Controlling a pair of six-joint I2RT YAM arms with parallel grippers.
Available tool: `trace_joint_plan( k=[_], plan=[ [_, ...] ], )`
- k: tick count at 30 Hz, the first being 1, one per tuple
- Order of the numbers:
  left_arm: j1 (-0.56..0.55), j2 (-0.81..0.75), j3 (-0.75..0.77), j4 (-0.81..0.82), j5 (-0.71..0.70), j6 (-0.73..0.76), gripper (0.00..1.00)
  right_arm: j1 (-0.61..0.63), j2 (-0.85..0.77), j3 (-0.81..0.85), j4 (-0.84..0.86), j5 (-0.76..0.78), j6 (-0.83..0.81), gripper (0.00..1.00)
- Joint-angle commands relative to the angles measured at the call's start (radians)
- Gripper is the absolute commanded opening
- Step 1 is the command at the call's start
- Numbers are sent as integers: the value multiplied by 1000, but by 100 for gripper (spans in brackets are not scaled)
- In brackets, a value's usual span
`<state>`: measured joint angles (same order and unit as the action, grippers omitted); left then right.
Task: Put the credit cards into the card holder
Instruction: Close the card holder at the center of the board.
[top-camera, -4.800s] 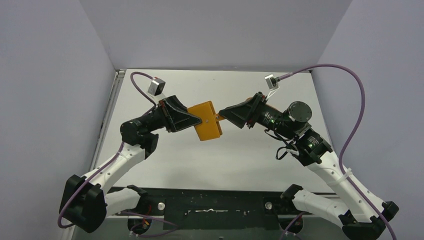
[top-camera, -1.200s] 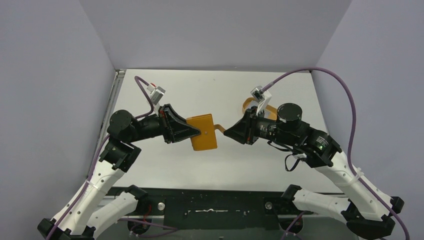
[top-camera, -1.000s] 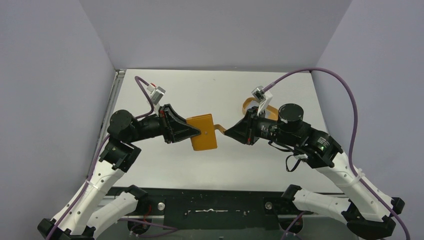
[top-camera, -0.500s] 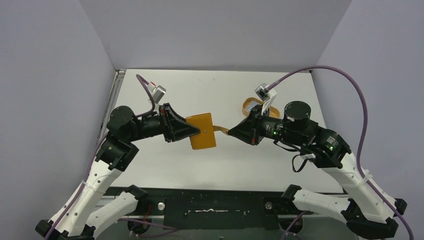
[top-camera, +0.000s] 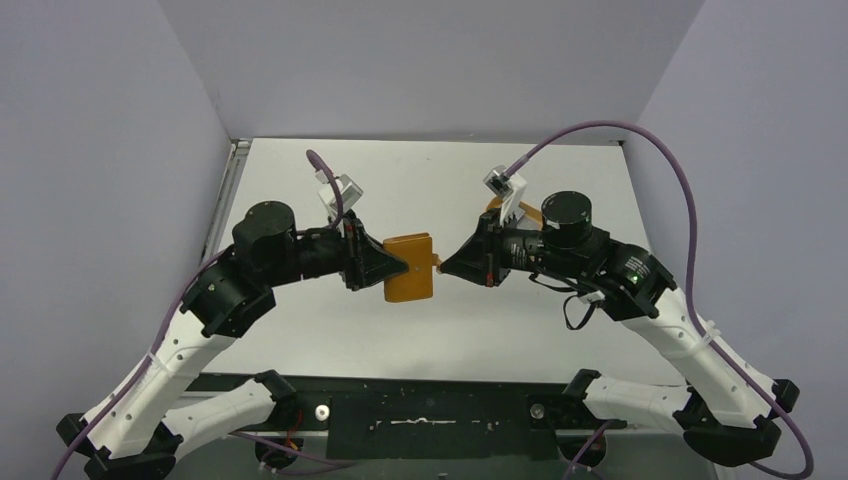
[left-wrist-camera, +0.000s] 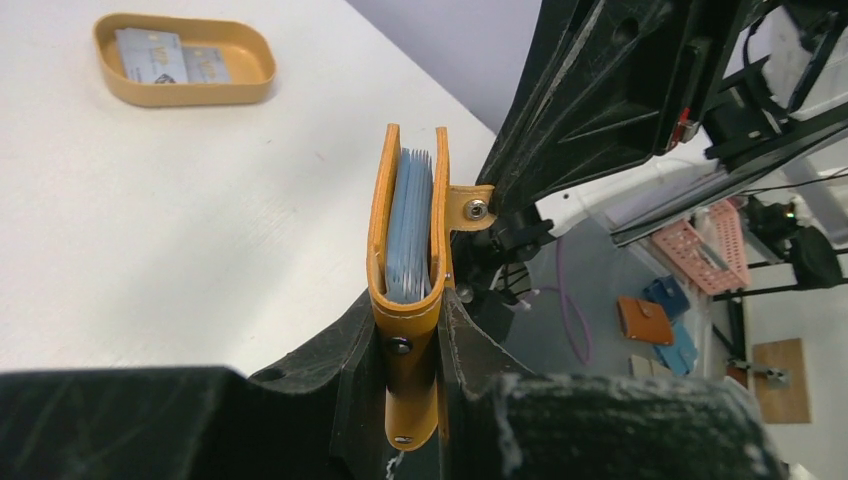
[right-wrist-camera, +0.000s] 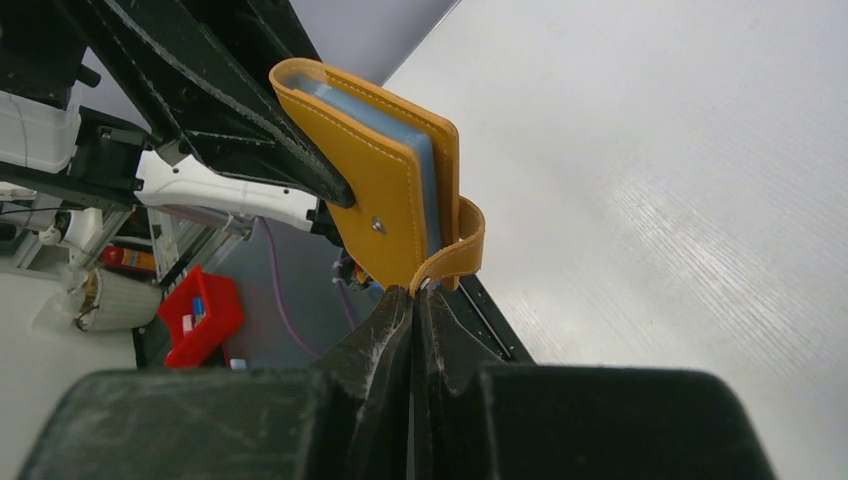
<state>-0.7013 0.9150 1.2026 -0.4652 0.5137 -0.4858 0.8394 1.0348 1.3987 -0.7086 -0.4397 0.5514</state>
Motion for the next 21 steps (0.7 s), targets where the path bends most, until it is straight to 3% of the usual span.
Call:
trace_joint_plan(
  k=[1,8,21],
  plan=[
    [-63,-3,83,-104,-189,101,0,3,16,-14,126,-47,28,0],
    [-80,-20,89,-140,-290,96,0,3,47,-30,164,-74,3,0],
    [-95,-9,92,-144,-346,6,0,9,101,-25,158,-100,-64,0]
  ],
)
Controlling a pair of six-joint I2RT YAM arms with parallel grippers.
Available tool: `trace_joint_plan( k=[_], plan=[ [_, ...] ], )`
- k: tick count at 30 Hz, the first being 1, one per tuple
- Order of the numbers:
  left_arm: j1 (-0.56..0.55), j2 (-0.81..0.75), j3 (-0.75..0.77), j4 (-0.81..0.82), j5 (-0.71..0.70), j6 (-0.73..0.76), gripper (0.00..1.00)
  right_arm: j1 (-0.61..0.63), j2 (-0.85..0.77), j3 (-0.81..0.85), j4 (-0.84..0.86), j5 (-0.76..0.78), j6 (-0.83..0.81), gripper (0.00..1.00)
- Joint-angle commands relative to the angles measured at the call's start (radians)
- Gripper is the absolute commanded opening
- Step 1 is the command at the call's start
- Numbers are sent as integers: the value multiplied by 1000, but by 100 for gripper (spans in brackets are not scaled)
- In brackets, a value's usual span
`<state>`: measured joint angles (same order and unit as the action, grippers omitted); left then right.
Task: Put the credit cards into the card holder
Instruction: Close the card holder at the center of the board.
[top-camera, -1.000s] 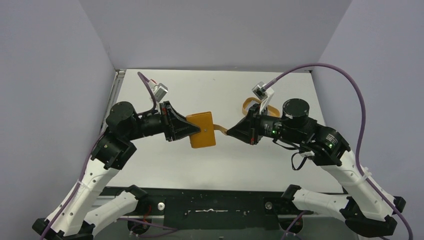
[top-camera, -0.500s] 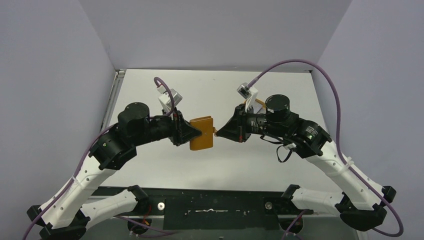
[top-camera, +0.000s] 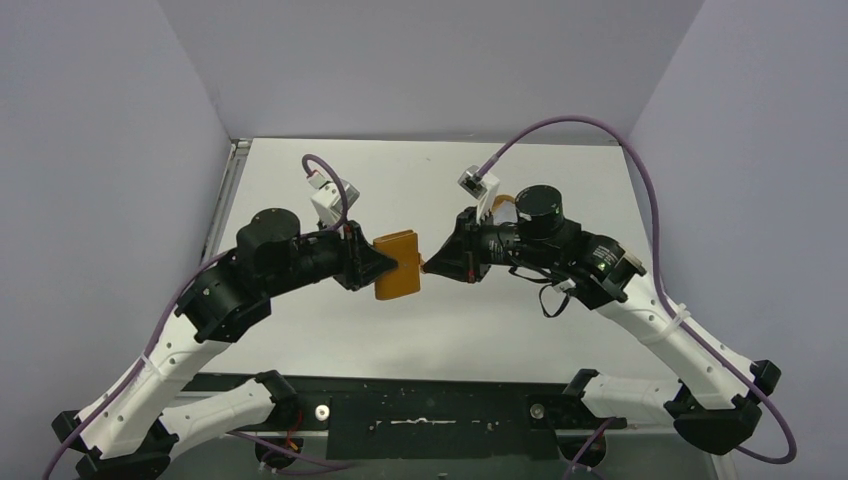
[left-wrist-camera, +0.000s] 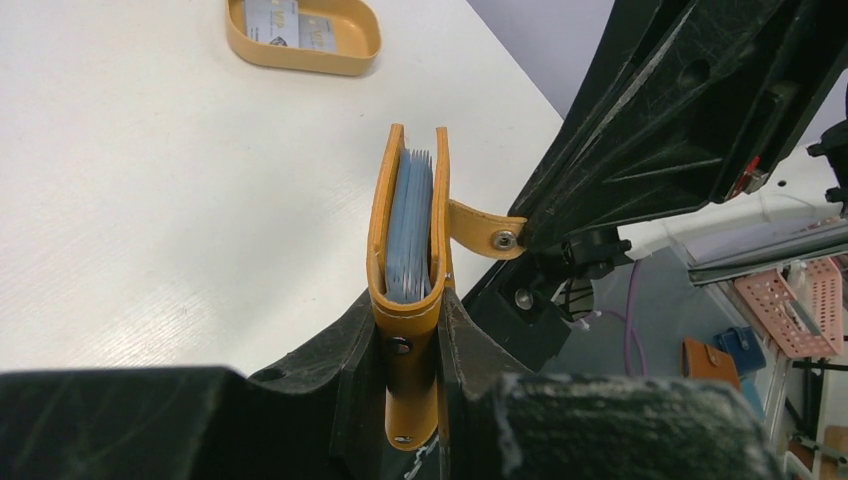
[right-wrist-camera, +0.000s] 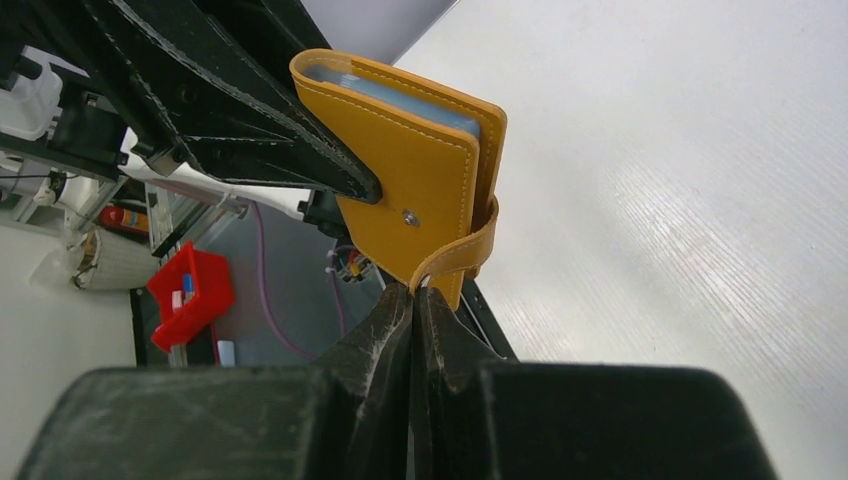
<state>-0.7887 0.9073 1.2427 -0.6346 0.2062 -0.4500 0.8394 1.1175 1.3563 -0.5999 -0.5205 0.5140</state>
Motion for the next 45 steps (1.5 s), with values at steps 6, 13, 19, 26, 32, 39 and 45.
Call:
trace_joint_plan(
  k=[6,13,19,26,32,39,45],
  plan=[
    [-13,-1,49,42,-50,-56,0,27,41,21,51,7,-41,0],
    [-29,2,50,45,-63,-73,0,36,60,13,91,34,-29,0],
    [-45,-4,42,41,-74,-73,0,36,66,2,127,48,-8,0],
    [-54,-6,40,32,-91,-63,0,37,82,-5,169,13,20,0],
    [-54,-6,44,30,-105,-60,0,37,91,-4,170,-7,18,0],
    [-54,0,51,32,-102,-64,0,37,97,3,151,-21,4,0],
    [-55,3,51,37,-92,-69,0,39,101,-1,165,-16,10,0]
  ],
)
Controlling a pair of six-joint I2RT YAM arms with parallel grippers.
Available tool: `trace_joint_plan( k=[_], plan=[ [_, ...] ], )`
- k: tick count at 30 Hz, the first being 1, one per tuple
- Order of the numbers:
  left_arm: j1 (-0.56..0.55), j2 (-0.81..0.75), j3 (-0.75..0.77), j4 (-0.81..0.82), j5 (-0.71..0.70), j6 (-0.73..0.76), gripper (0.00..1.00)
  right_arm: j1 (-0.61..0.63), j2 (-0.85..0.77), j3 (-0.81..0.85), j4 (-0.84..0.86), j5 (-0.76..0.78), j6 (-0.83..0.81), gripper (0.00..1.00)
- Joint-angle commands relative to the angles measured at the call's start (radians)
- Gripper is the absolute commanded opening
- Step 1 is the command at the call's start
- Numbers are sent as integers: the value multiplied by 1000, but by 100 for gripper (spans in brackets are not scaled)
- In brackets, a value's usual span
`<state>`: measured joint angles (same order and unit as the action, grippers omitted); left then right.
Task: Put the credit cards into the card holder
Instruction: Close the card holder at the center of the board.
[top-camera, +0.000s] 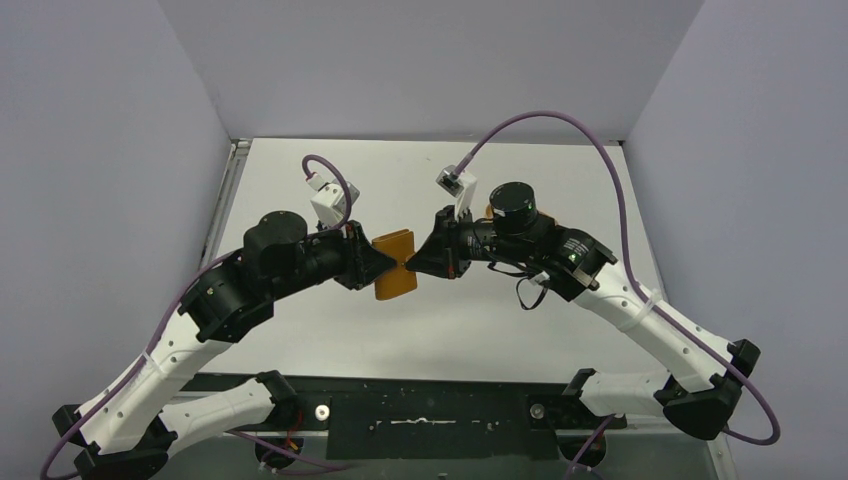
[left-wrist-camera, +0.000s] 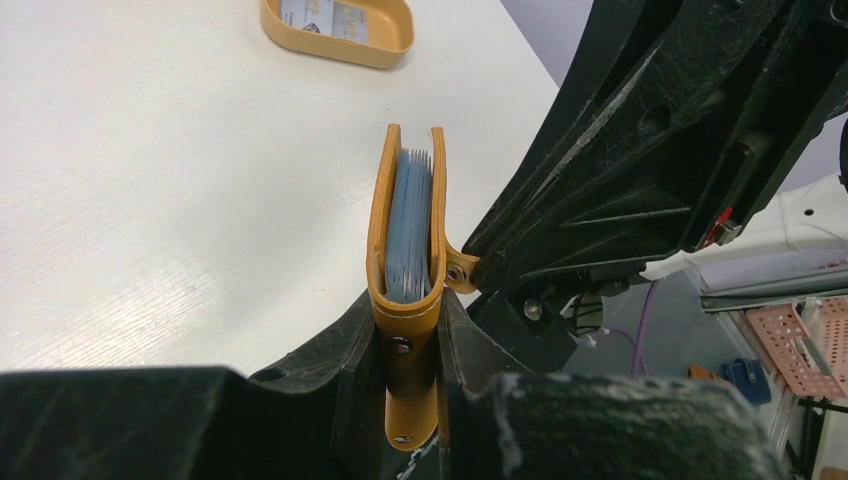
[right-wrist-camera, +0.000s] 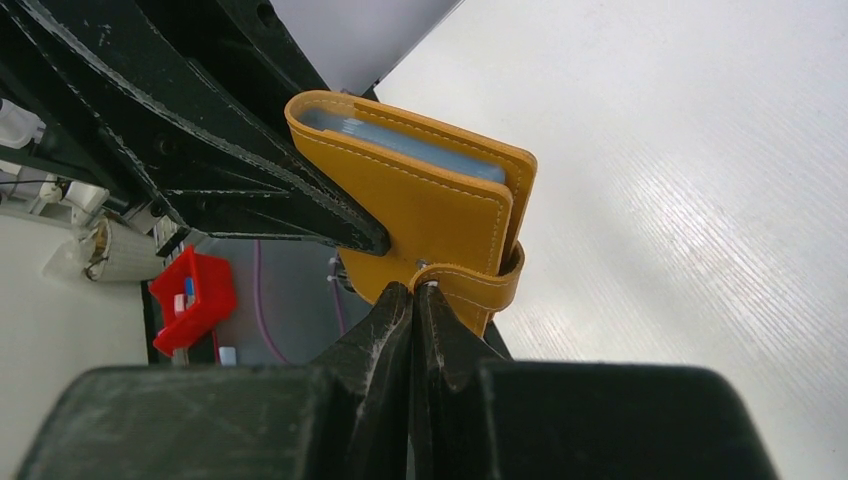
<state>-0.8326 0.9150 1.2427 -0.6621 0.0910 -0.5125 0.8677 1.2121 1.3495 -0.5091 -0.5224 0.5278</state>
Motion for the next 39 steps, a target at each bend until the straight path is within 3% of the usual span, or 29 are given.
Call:
trace_joint_plan(
  k=[1,39],
  plan=[
    [-10,-5,51,65,26,-7,0,10,6,3,79,-12,-2,0],
    [-26,-29,13,223,206,-107,0,31,53,-25,142,76,76,0]
  ],
)
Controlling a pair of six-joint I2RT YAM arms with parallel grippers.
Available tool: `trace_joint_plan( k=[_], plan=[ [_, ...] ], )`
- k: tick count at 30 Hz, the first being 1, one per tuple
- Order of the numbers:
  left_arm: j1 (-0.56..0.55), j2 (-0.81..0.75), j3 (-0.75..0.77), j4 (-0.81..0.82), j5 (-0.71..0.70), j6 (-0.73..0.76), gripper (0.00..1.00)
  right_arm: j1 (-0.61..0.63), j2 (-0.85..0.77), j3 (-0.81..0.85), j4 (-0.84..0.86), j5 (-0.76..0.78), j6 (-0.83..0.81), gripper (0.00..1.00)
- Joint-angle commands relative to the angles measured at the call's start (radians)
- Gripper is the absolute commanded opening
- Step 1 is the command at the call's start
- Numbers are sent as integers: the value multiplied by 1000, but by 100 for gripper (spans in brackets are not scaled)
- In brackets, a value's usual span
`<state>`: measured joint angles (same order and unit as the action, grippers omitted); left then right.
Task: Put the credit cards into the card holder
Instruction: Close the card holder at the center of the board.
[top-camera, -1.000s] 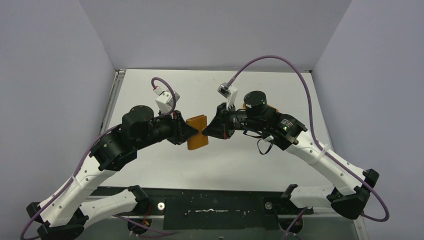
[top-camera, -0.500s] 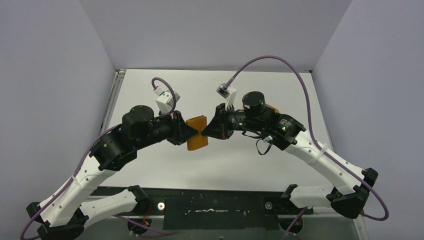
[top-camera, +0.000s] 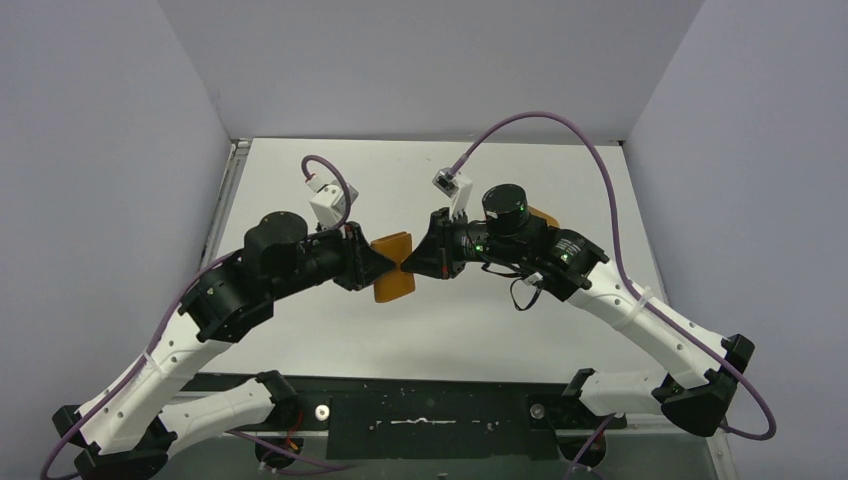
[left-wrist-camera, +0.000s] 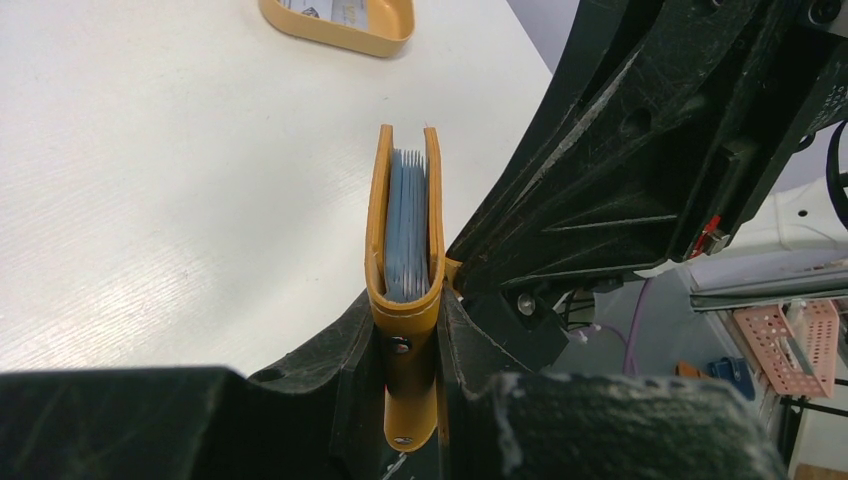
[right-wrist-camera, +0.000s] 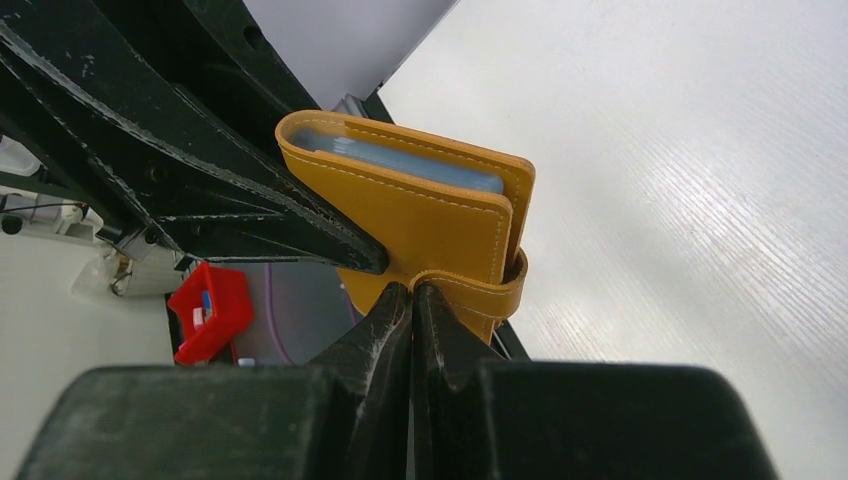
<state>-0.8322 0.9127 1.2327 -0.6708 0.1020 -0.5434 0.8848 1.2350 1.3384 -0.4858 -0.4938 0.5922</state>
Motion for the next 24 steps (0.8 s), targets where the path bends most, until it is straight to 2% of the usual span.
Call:
trace_joint_plan(
  k=[1,24],
  plan=[
    [-27,-28,23,238,199,-80,0,16,32,-14,120,49,12,0],
    [-70,-26,16,326,234,-133,0,54,85,-14,162,76,47,0]
  ],
)
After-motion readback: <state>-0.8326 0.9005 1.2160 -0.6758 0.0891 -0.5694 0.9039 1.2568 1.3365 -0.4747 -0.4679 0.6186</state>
